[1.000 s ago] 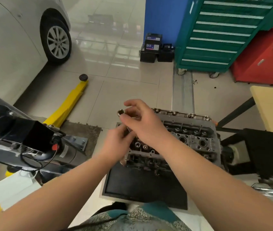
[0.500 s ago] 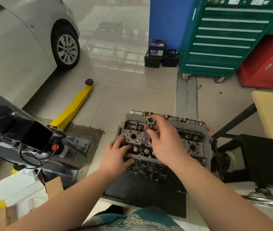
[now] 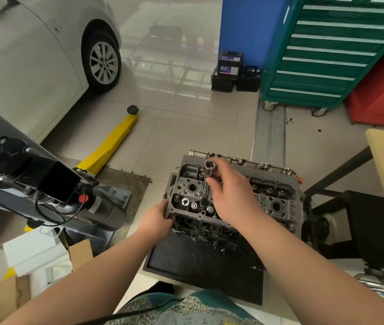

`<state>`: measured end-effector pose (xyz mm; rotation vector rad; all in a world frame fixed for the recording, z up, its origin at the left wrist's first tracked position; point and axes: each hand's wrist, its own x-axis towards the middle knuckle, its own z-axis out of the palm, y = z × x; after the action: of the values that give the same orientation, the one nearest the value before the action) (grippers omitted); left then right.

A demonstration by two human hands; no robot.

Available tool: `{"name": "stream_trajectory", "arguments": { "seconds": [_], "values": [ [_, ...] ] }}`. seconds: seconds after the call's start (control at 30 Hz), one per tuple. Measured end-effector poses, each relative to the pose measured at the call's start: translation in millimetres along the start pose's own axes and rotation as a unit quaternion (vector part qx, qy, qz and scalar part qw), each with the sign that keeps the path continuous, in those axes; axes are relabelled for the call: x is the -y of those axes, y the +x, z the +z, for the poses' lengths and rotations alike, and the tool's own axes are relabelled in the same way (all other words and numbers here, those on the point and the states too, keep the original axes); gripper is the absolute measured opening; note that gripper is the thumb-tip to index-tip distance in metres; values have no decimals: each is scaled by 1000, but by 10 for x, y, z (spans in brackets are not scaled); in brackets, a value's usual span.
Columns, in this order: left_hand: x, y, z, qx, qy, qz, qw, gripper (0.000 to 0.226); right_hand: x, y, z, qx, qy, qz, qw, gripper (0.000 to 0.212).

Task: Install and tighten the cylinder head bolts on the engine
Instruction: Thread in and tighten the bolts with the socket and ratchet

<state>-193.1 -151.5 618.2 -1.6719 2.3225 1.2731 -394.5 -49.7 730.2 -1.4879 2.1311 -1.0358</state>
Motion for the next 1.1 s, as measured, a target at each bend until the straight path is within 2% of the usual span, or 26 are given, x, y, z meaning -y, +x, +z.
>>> {"name": "stream_trajectory", "arguments": {
  "seconds": [0.1,0.2,0.37,0.43,0.5,0.6,0.67,0.77,0.83,0.87,0.93,1.03,1.1],
  "values": [
    [4,51,-29,13,7,15,1000,56,13,18,-9,7,-2,-11,1000,46],
    [20,75,-52,28,8,22,999,52,25,15,-33,8,25,15,1000,44],
    [48,93,-76,29,-1,39,999,51,-4,1,-54,-5,77,65,995,25],
    [42,92,-77,29,-11,42,999,49,-11,7,-55,19,83,83,993,20],
    [39,80,-81,31,-23,42,998,49,2,8,-68,70,86,90,990,26],
    [47,61,-112,29,-28,52,998,52,16,20,-57,90,36,64,993,24],
    [24,47,-185,36,1,62,997,60,30,16,-22,57,-33,28,997,19],
    [-159,62,-490,81,84,62,991,72,67,-18,37,22,-62,4,998,30],
    [-330,129,-695,40,132,98,985,70,98,-32,64,7,-49,19,999,32],
    [-425,144,-751,21,113,142,983,68,115,-38,77,4,-39,31,999,32],
    [-671,105,-738,34,39,231,972,58,153,-30,91,0,-23,52,998,28],
    [-931,28,-498,39,-14,318,947,21,213,10,36,23,-6,89,996,16],
    [-958,60,-395,35,-26,350,936,25,246,43,-66,51,-2,120,991,20]
  ]
}}
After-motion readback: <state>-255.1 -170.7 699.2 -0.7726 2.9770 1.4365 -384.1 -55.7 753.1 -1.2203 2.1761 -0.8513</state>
